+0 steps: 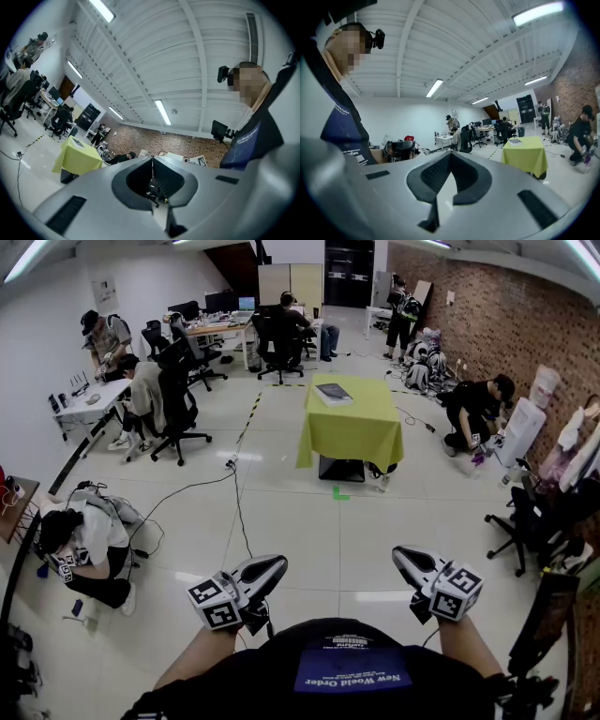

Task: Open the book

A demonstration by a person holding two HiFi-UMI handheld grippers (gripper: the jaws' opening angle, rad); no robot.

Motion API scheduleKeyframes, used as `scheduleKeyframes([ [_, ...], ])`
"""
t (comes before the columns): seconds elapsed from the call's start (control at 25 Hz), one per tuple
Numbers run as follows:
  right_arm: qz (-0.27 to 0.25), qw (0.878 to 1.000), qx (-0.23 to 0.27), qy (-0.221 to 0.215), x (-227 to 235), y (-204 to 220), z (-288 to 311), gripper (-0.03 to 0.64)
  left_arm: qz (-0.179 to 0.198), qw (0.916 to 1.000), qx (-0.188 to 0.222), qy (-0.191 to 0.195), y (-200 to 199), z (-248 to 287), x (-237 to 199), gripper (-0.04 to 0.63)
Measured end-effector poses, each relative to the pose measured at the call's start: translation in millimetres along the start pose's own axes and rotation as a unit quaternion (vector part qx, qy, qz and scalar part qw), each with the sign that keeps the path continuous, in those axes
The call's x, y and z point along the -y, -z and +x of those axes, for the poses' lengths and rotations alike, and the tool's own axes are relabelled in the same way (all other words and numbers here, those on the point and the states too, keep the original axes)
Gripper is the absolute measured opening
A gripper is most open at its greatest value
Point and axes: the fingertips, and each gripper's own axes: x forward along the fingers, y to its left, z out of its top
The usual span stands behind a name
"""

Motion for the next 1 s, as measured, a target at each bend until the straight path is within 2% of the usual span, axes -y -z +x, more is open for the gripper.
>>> scheduleKeyframes([
  [0.24, 0.012, 1.0, -0.003, 0.001, 6, -3, 32, -0.015, -0.001, 1.0, -0.003, 0.0, -14, -4, -32, 0.006],
  [0.48, 0.014, 1.0, 0.002, -0.015, 54, -5, 48, -0.015, -0.007, 0.9998, 0.0, -0.017, -12, 28, -63, 0.006],
  [0.68, 0.004, 0.999, 0.008, -0.039, 130, -17, 45, -0.015, 0.005, 0.9996, 0.017, -0.022, -24, 113, -74, 0.006],
  [0.84, -0.017, 0.998, 0.008, -0.066, 196, -37, 39, -0.015, 0.026, 0.9993, 0.015, -0.022, -26, 190, -77, 0.006],
  [1.0, -0.012, 0.997, 0.015, -0.074, 260, -41, 31, -0.015, 0.01, 0.9995, 0.016, -0.027, -16, 252, -89, 0.006],
])
